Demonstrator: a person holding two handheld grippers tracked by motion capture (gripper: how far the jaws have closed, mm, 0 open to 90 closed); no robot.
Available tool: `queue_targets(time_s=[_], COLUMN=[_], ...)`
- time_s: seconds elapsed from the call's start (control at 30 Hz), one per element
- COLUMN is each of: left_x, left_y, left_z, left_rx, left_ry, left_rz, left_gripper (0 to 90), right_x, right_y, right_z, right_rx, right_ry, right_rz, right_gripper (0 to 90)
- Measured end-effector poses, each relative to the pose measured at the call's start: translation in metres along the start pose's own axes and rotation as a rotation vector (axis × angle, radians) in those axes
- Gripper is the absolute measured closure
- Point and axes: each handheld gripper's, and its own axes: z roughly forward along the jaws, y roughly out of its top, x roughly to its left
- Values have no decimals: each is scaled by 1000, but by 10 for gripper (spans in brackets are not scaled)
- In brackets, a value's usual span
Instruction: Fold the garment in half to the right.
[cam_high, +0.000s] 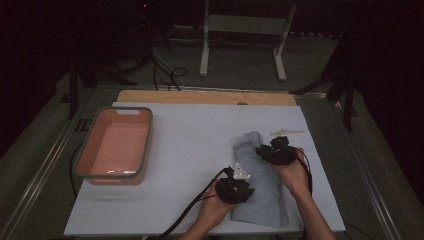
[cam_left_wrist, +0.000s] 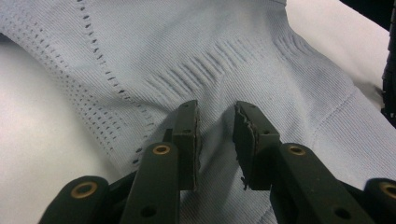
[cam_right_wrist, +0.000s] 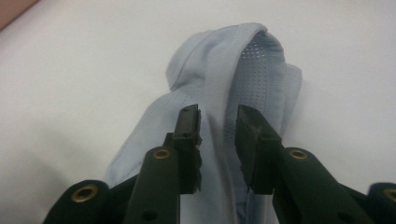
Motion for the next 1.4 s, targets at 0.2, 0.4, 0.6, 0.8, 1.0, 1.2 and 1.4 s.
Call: queue_targets(time_s=[0.2,0.4,0.6,0.8,1.0,1.2,1.4], left_x=[-1,-3,-6,-7,-7,-7,-7], left_y=[0,0,1,1,1,1,1], left_z=[0,2,4,5,5,6,7], left_rx=[4,1,2,9,11,11,13], left_ry=[1,-6,-19,-20,-20,-20,-20], left_rz=[3,5,14,18,18,17,18], left_gripper=[724,723,720,714,710,710,706], right_x=[-6,-20,-29,-32,-33,-34,-33], right_y=[2,0,-2,-4,-10,-11,-10], right_z=[8,2,-4,4,21,28,20], right_rx=[16,-4,-25,3,56,83,73], right_ry=[-39,-83,-119,-135,-133,-129,-133], right_rz=[-2,35,53,48,48,46,44], right_gripper=[873,876,876,875,873,860,655])
